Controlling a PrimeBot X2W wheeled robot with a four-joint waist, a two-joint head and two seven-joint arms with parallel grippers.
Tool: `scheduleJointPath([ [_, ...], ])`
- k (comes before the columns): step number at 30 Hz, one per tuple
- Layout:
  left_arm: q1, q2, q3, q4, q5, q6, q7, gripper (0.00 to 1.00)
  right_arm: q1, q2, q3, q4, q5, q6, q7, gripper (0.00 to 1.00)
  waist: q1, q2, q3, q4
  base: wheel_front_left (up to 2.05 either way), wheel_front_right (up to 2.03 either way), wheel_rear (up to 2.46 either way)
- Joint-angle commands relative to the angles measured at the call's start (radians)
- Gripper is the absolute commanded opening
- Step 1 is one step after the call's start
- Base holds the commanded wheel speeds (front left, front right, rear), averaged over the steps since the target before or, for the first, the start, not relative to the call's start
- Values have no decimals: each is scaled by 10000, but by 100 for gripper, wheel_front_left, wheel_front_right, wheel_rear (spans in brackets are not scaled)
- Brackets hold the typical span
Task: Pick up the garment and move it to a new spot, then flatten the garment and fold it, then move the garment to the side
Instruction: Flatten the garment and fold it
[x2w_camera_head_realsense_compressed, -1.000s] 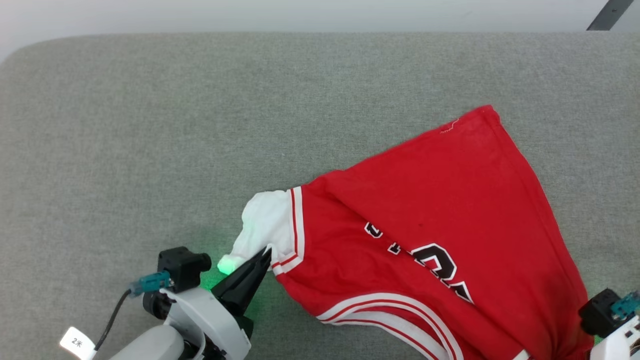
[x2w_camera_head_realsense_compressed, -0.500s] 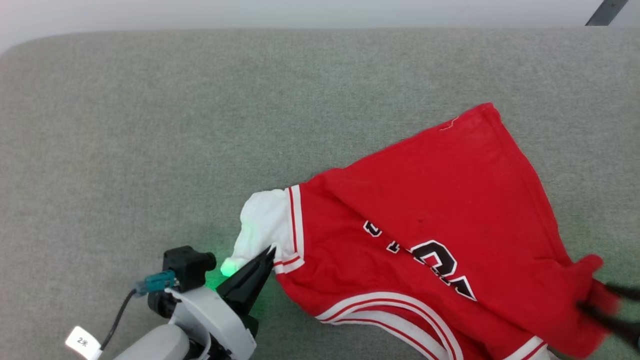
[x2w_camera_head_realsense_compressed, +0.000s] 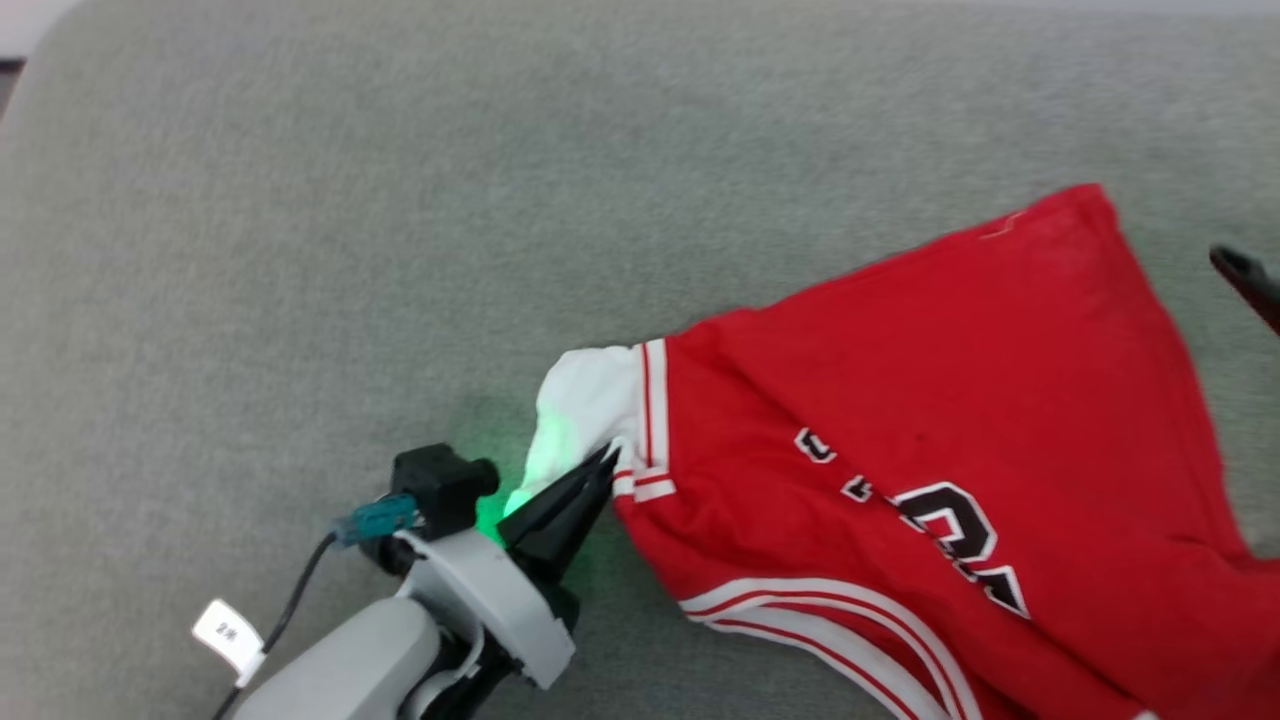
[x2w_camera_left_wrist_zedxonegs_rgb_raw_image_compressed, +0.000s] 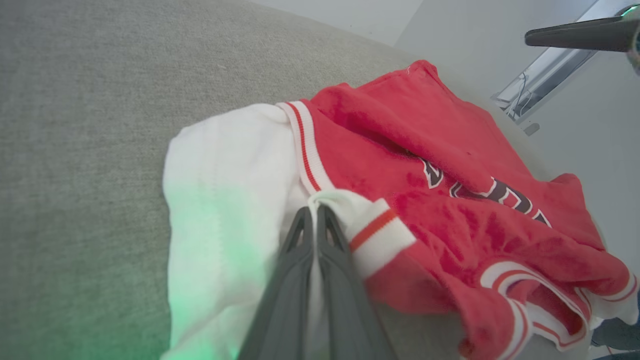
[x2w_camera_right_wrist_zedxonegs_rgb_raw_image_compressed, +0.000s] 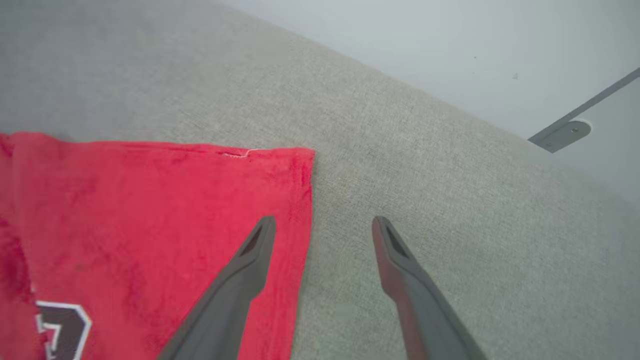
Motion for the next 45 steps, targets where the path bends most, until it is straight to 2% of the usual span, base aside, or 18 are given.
scheduleJointPath([
  [1,-97,-58,-31,18,63,-39,-23,0,-294,86,234,215,-160,-16,45,100,0,-1,467,478,0,0,0],
  [6,-358,-429,-140,118,112,-52,-11,0,-1959,403,1553,2050,-619,-16,263,100,0,-1,905,901,0,0,0],
  [9,-377,-668,-102,160,180,-64,-13,0,-2527,480,2238,2920,-430,-16,533,100,0,-1,1120,1059,0,0,0],
  [14,-267,-903,5,177,244,-71,-6,0,-2839,420,3302,3502,37,-14,847,100,0,-1,1266,1199,0,0,0],
  [15,-231,-919,34,174,271,-70,-6,0,-2878,388,3484,3582,130,-14,858,80,0,-1,1272,1202,0,0,0],
  [16,-192,-930,61,180,288,-70,-3,0,-2922,355,3621,3648,214,-14,833,45,0,-1,1269,1198,0,0,0],
  [17,-145,-931,79,195,283,-71,-4,0,-2930,347,3684,3745,296,-14,744,26,0,-1,1248,1186,0,0,0],
  [18,-102,-931,102,215,246,-68,1,0,-2970,367,3736,3830,366,-14,626,0,0,-1,1206,1164,0,0,0],
  [21,-63,-850,195,80,-117,-60,5,0,-3116,372,3693,4116,645,-14,188,0,0,-1,1010,1070,0,0,0],
  [24,-409,-509,120,152,-496,-40,-17,0,-3392,382,3253,4558,803,-19,-426,0,0,-1,780,931,0,0,0],
  [29,-1832,-298,70,144,-1535,-44,327,0,-3913,699,2602,5370,965,-17,-1397,0,0,-1,475,686,0,0,0],
  [33,-3542,-247,390,645,-2391,-44,873,0,-4495,858,2108,5921,971,-17,-2007,0,0,-1,503,433,0,0,0],
  [37,-5697,-319,715,1634,-2808,-45,1541,0,-5556,1159,1487,6530,703,-17,-2653,0,0,-1,820,38,0,0,0],
  [39,-6843,-381,935,2269,-2943,-45,1810,0,-6318,1313,1111,6915,440,-17,-3105,0,0,-1,1034,-176,0,0,0],
  [40,-6843,-381,935,2269,-2943,-45,1810,0,-6318,1313,1111,6915,440,-17,-3105,0,0,-1,1034,-176,0,0,0],
  [45,-9681,-646,1511,4295,-2700,64,1924,0,-8398,1889,291,8080,-665,-19,-4644,0,0,-1,1462,-673,0,0,0],
])
